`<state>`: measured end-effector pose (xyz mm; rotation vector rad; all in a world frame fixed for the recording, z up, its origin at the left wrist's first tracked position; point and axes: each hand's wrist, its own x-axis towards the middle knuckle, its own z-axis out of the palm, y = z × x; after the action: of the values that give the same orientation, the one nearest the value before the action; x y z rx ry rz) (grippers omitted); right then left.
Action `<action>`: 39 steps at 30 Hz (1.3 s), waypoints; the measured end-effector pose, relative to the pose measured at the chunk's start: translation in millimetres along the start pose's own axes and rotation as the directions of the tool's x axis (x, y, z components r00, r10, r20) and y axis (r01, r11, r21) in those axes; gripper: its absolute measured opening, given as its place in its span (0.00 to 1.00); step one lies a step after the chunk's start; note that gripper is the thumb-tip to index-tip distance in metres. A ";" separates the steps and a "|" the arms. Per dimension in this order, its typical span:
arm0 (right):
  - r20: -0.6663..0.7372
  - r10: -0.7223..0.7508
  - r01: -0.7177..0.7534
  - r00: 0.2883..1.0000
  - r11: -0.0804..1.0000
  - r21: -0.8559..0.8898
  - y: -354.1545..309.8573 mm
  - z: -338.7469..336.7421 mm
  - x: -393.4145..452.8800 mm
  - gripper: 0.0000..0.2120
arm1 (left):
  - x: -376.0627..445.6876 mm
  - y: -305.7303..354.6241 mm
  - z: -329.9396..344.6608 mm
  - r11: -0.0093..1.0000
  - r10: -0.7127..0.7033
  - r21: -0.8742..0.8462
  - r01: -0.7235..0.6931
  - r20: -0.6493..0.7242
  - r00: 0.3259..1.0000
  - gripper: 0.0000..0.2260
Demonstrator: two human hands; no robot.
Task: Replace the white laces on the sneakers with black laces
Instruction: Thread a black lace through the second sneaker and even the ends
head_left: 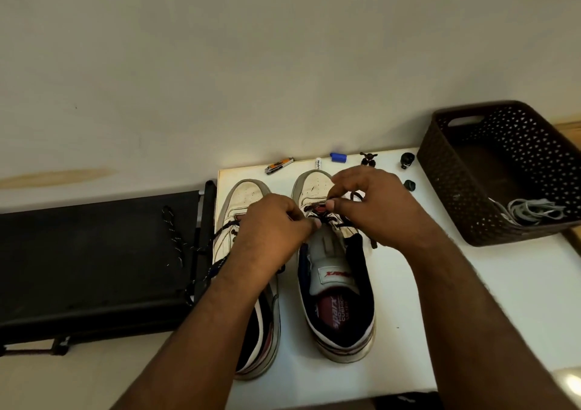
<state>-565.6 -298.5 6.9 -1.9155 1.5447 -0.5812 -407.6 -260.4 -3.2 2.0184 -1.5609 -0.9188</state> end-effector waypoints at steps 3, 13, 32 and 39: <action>-0.012 0.018 -0.017 1.000 0.996 0.087 0.2 1.8 -0.3 0.08 | 3.8 4.3 -1.7 0.993 -0.070 0.106 0.054 0.154 0.986 0.10; 0.165 0.104 -0.128 0.981 0.982 0.143 5.6 11.4 -2.7 0.03 | 8.6 -3.4 2.4 0.970 -0.190 -0.125 0.209 0.150 0.970 0.09; 0.069 0.191 -0.199 0.979 0.970 0.140 1.2 35.0 2.1 0.05 | 13.4 -4.4 6.0 0.829 -0.327 -0.447 0.336 0.098 0.940 0.07; 0.100 0.199 -0.212 0.975 0.966 0.149 7.4 34.2 1.8 0.03 | 11.5 -0.5 7.9 0.815 -0.338 -0.475 0.332 0.075 0.938 0.08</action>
<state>-547.6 -295.1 -23.0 -1.6171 1.5705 -0.5095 -411.3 -270.8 -11.8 1.9382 -0.8489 -1.2763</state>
